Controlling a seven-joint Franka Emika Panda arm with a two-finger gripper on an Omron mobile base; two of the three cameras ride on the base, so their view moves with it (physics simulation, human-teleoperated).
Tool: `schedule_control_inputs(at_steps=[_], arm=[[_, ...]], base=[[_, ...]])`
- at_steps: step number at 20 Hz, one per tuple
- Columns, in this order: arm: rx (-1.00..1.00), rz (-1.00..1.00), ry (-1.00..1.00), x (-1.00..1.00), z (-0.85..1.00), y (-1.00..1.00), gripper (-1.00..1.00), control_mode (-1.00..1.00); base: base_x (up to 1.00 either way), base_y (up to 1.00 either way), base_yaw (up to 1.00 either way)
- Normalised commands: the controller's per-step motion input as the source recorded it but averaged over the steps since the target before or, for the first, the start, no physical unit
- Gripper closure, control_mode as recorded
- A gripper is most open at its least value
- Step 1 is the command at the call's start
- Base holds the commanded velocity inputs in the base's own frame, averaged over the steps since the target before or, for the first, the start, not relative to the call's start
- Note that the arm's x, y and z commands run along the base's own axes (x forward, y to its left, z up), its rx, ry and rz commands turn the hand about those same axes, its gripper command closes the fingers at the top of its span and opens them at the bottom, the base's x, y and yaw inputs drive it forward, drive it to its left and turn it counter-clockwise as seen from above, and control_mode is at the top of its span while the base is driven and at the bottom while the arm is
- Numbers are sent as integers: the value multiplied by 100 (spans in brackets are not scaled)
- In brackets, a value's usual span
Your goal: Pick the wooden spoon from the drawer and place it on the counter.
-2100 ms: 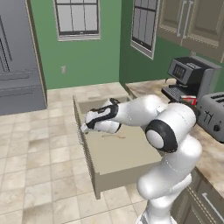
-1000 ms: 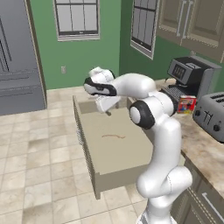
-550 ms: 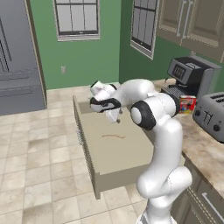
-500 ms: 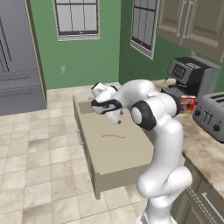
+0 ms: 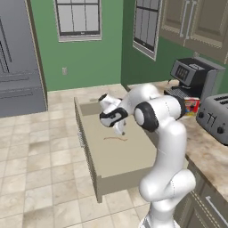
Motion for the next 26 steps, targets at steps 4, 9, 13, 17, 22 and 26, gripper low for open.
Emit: schedule_control_inputs(at_steps=[4, 9, 13, 17, 22, 26], arm=[[0, 0, 0, 45, -27, 18, -100, -100], [0, 0, 0, 57, -22, 15, -100, -100], [0, 0, 0, 55, -37, 11, -100, -100], [1, 0, 0, 37, -49, 2, -100, -100], [2, 0, 0, 36, -52, 0, -100, -100], [0, 0, 0, 47, -49, 0, -100, -100]], base=[[0, 0, 0], [0, 0, 0], [0, 0, 0], [0, 0, 0], [0, 0, 0], [0, 0, 0]])
